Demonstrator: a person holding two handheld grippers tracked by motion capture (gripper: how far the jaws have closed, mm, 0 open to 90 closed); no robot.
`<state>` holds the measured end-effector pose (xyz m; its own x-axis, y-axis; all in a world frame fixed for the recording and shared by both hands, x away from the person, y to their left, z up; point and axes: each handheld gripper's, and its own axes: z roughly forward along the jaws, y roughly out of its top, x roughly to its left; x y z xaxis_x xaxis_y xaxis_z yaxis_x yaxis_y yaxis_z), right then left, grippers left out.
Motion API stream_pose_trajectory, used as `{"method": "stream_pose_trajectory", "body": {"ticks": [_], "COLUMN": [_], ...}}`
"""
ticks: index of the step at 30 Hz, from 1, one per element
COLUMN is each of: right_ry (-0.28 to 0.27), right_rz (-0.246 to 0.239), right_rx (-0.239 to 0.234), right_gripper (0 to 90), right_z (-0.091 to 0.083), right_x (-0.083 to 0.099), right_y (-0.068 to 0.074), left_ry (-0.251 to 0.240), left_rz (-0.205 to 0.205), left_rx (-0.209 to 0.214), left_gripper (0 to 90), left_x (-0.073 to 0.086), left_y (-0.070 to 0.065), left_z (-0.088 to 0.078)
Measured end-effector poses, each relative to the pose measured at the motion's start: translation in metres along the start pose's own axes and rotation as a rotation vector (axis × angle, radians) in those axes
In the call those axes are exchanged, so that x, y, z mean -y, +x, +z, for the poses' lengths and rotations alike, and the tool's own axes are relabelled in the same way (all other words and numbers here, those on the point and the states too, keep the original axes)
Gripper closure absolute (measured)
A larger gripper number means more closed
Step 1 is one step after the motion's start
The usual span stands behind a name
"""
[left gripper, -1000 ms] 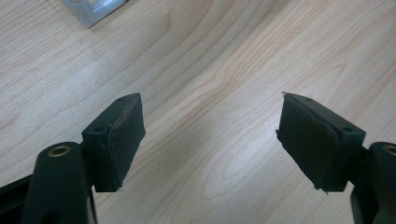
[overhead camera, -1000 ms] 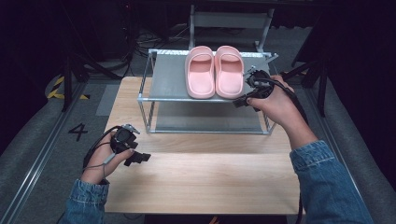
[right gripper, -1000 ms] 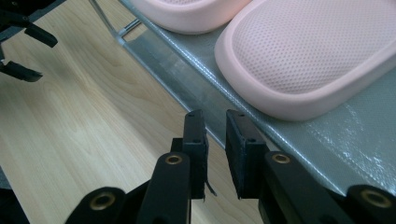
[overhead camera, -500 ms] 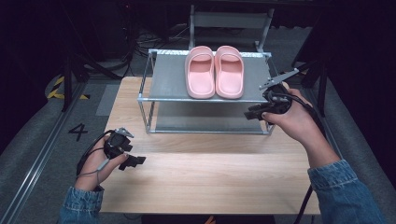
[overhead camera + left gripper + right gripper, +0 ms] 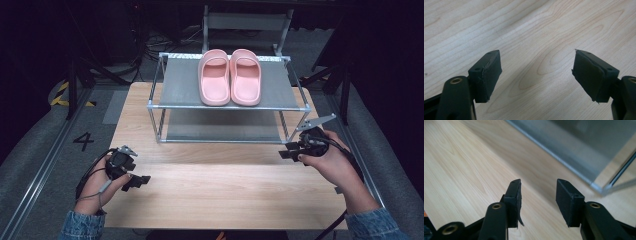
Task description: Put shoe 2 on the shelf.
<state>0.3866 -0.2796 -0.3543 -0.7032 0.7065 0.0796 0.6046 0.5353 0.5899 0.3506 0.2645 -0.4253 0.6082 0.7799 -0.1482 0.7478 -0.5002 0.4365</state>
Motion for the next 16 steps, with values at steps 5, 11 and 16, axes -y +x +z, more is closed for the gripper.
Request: {"method": "stream_pose_trajectory", "body": {"ticks": [5,11,16], "right_ry": [0.039,0.048,0.014], "right_rz": [0.042,0.049,0.071], "right_rx": [0.025,0.044,0.044], "right_gripper": [51.2,48.2,47.2], "right_z": [0.021,0.04,0.044], "right_x": [0.034,0.056,0.065], "right_y": [-0.009,-0.014,-0.015], "left_ry": [0.006,-0.004,-0.014], "left_rz": [-0.011,-0.007,-0.005], "left_rx": [0.002,-0.003,-0.006], "left_gripper": [23.2,21.4,20.3], "left_x": [0.002,0.003,0.002], "left_y": [0.002,0.006,0.007], "left_z": [0.007,0.012,0.015]}}
